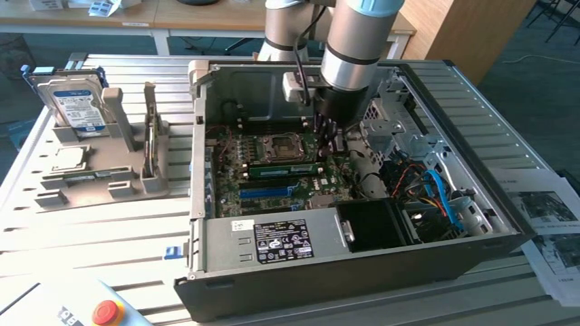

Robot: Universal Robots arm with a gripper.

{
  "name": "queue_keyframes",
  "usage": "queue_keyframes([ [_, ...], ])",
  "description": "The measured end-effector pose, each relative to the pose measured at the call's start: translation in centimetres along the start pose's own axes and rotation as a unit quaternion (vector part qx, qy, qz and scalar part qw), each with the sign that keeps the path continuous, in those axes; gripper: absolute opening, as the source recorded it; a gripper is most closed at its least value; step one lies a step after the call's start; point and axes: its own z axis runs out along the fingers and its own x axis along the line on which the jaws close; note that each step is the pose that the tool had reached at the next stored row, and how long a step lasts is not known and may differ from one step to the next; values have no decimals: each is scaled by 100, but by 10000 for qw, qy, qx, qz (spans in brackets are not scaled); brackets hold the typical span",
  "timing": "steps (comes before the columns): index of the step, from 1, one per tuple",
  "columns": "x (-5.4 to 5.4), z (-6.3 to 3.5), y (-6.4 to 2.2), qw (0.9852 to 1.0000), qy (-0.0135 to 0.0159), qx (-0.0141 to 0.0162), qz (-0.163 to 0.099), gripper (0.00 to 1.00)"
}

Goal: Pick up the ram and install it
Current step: 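Press down the ram until it locks into place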

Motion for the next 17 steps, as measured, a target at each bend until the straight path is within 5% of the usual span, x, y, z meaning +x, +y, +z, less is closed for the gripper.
queue_keyframes([
  [17,-2,64,-1,10000,0,0,1,10],
])
